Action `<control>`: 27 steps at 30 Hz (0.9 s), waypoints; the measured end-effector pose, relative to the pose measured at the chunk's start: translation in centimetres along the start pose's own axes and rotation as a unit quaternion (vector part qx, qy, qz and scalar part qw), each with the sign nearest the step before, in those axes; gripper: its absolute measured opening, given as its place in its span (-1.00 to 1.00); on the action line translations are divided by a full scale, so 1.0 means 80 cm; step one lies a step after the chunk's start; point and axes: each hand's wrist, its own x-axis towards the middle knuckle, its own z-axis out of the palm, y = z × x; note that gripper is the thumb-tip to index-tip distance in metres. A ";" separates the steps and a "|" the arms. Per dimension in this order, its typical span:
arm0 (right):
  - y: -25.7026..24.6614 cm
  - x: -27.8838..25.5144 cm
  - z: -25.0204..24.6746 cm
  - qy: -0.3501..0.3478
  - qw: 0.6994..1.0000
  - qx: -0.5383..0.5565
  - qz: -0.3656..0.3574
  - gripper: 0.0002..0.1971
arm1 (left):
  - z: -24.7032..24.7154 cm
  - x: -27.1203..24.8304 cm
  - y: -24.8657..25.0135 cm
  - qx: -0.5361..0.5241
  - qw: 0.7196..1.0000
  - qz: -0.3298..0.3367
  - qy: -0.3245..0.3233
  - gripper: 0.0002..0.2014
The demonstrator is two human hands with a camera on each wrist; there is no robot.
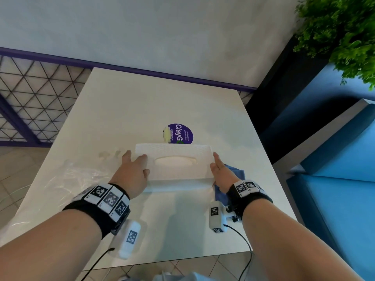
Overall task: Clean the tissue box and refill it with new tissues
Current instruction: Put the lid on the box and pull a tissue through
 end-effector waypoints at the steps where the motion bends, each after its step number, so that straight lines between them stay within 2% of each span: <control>1: 0.013 0.010 0.004 0.030 0.999 0.009 -0.020 -0.48 | 0.001 -0.001 0.000 -0.010 1.000 -0.010 -0.001 -0.51; 2: 0.012 0.008 -0.009 0.023 0.999 -0.031 -0.009 -0.50 | 0.001 -0.002 0.001 -0.011 1.000 -0.016 -0.010 -0.50; 3: 0.009 -0.010 -0.020 -0.011 0.983 -0.183 0.015 -0.52 | 0.002 0.000 0.001 0.001 1.000 -0.015 -0.014 -0.49; 4: 0.000 -0.007 -0.015 -0.034 0.957 -0.282 -0.059 -0.58 | 0.002 0.001 0.002 0.024 1.000 -0.009 -0.018 -0.50; 5: -0.004 0.000 -0.016 -0.062 0.950 -0.298 -0.070 -0.66 | 0.001 0.001 0.004 0.061 0.998 0.005 -0.014 -0.51; 6: -0.026 -0.011 -0.033 -0.068 0.939 -0.336 -0.030 -0.72 | -0.002 0.001 0.005 0.100 0.995 0.022 -0.005 -0.52; 7: -0.032 -0.014 -0.041 -0.094 0.948 -0.305 -0.011 -0.72 | -0.004 0.003 0.006 0.132 0.990 0.041 0.005 -0.54; 8: -0.037 -0.019 -0.044 -0.107 0.975 -0.193 0.038 -0.66 | -0.006 0.004 0.008 0.153 0.987 0.056 0.008 -0.55; 9: -0.040 -0.024 -0.043 -0.118 0.989 -0.043 0.074 -0.57 | -0.010 0.006 0.011 0.166 0.984 0.065 0.008 -0.58; 10: -0.038 -0.022 -0.042 -0.069 0.990 0.085 0.089 -0.43 | -0.014 0.006 0.014 0.177 0.982 0.070 0.004 -0.62; 11: -0.035 -0.020 -0.038 -0.040 0.986 0.129 0.095 -0.33 | -0.017 0.007 0.016 0.187 0.980 0.070 0.002 -0.66; 12: -0.036 -0.019 -0.038 -0.043 0.986 0.118 0.109 -0.27 | -0.019 0.007 0.017 0.195 0.978 0.068 -0.001 -0.67; 14: -0.042 -0.018 -0.036 -0.065 0.990 0.030 0.122 -0.25 | -0.017 0.003 0.016 0.209 0.976 0.062 -0.011 -0.66; 15: -0.051 -0.021 -0.040 -0.044 0.991 0.026 0.124 -0.26 | -0.016 0.001 0.016 0.214 0.975 0.062 -0.012 -0.65; 19: -0.081 -0.034 -0.030 0.061 0.992 0.068 0.087 -0.58 | -0.009 -0.013 0.010 0.201 0.977 0.071 -0.013 -0.65; 22: -0.102 -0.045 -0.014 0.008 0.993 0.097 0.070 -0.52 | -0.010 -0.018 0.008 0.182 0.980 0.075 -0.016 -0.62; 27: -0.133 -0.041 -0.002 0.008 0.986 0.136 0.099 -0.53 | -0.012 -0.023 0.010 0.168 0.983 0.074 -0.011 -0.58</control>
